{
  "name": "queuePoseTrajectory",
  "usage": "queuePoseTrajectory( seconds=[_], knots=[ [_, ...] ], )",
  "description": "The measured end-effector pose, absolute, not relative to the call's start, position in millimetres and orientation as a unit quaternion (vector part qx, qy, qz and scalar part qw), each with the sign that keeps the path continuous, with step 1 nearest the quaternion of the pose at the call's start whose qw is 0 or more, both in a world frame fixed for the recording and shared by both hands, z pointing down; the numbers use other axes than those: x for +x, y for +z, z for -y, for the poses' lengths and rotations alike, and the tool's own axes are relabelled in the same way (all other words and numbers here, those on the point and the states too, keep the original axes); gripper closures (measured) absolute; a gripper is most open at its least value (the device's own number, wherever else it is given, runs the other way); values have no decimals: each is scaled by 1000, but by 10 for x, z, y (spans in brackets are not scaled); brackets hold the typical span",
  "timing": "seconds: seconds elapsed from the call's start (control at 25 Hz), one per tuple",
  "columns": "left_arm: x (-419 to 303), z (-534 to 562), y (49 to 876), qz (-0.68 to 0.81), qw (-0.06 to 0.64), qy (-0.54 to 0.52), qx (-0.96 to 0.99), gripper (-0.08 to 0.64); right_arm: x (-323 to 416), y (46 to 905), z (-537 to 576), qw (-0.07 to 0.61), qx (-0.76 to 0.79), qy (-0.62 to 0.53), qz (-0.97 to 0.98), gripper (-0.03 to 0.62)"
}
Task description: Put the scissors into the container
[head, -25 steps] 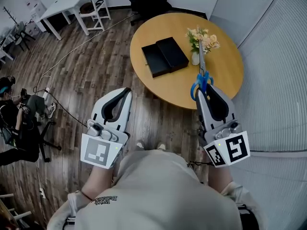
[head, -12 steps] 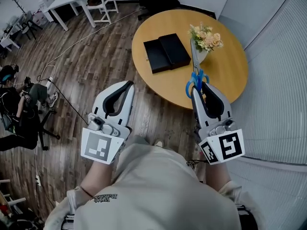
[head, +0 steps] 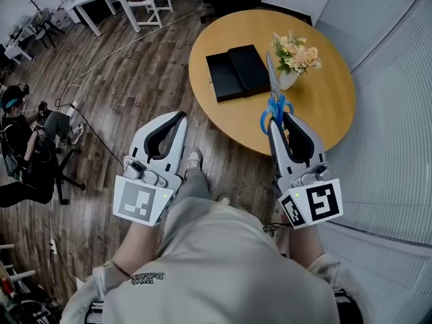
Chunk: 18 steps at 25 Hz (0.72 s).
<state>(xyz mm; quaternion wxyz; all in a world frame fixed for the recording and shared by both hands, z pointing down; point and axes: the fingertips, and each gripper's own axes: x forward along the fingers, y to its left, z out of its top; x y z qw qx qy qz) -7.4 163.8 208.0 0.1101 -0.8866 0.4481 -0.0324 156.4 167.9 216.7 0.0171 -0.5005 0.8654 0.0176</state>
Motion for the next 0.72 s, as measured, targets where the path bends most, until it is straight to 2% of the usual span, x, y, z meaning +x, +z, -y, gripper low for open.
queuePoseTrajectory(
  seconds=[0.36, 0.72],
  knots=[
    [-83, -1015, 2368, -432, 74, -39, -898, 537, 1532, 2408, -1095, -6, -523, 4, -853, 499],
    [-248, -121, 2571, -411, 67, -31, -909, 537, 1361, 2672, -303, -48, -546, 2, -836, 499]
  ],
)
